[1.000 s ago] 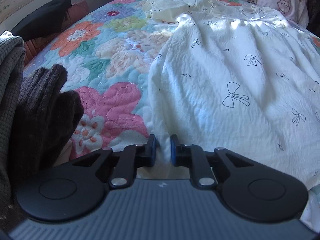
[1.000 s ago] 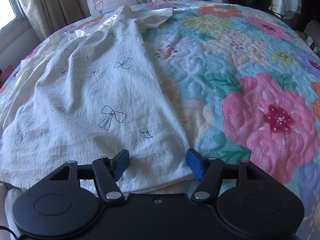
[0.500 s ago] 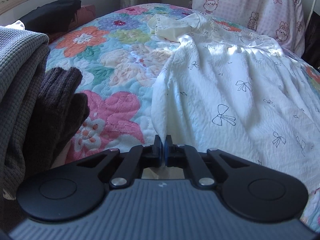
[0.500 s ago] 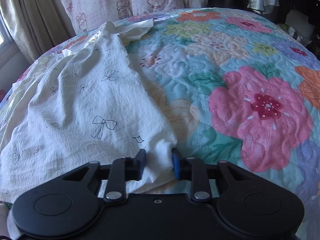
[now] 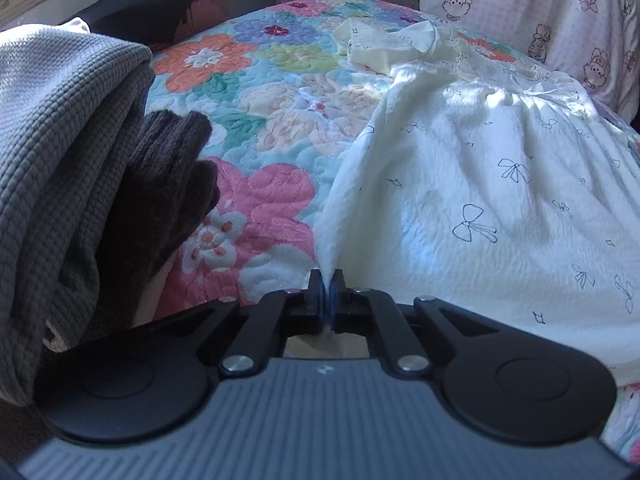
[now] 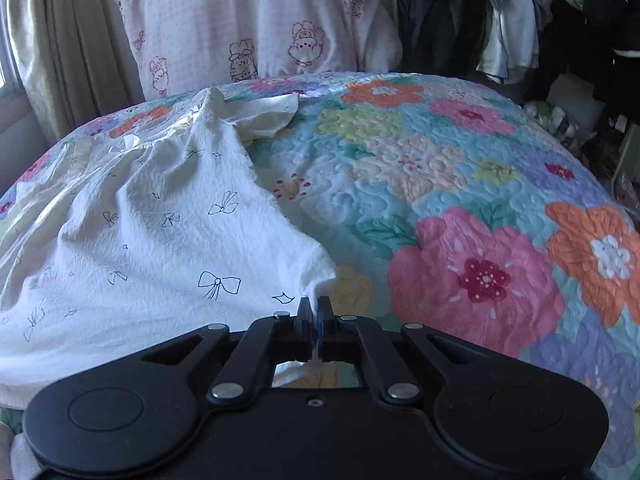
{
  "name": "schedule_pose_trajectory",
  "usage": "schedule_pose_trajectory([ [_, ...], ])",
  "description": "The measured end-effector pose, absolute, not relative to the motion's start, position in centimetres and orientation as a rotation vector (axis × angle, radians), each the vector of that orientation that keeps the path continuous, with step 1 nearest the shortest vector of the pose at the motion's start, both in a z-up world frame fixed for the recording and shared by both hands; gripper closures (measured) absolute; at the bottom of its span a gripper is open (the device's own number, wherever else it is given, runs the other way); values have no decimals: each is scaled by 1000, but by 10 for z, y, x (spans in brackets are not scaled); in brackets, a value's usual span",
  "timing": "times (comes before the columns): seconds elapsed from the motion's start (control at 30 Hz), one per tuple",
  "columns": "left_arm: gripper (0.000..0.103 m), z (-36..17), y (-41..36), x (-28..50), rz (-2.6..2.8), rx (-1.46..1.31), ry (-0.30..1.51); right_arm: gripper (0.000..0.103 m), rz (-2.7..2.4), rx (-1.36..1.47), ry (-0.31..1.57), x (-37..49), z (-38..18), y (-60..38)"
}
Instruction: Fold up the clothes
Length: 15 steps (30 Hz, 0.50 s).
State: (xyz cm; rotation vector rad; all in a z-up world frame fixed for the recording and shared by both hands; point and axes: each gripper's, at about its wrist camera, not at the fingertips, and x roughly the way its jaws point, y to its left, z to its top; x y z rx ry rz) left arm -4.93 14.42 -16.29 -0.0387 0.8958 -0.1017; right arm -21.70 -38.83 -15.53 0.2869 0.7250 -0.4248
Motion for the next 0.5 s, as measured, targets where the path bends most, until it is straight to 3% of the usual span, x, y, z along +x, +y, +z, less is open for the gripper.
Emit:
schedule_pose_trajectory([
  [0.5, 99, -192, 139, -52, -102, 3, 934, 101, -448, 280, 766, -216, -165, -386],
])
